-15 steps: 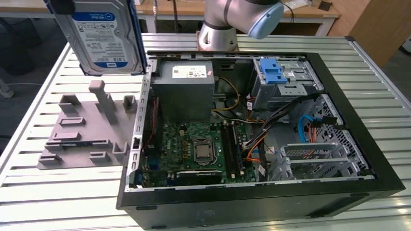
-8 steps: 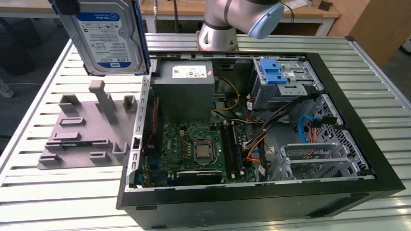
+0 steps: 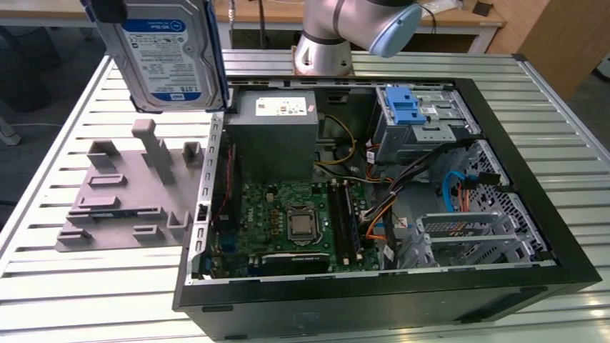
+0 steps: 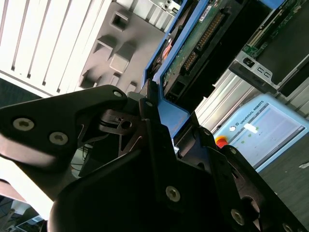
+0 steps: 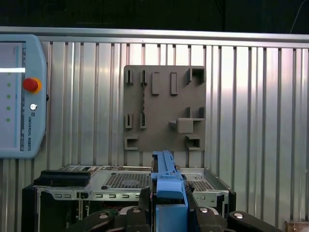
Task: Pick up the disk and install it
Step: 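Pick up the disk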
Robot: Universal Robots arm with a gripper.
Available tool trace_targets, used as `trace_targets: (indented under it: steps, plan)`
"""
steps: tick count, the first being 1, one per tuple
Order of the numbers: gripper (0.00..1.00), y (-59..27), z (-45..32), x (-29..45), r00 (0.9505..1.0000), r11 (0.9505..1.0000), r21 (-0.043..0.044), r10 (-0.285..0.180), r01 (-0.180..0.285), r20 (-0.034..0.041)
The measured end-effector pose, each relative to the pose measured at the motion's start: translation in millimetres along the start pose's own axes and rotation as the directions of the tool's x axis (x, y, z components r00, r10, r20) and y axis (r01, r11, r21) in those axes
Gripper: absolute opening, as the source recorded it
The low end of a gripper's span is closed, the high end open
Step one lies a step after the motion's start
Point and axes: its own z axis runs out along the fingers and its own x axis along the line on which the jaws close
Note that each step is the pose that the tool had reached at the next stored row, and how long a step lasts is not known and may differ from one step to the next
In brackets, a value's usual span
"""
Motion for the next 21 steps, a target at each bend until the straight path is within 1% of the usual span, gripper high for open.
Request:
trace_targets:
  steps: [6,21]
  plan:
    - [0.36,-5.5,0.3,0.0,1.0000,1.0000,0.0000,0.000,0.000,0.0000]
    - [0.36,-23.8,1.1,0.5,1.0000,1.0000,0.0000,0.000,0.000,0.0000]
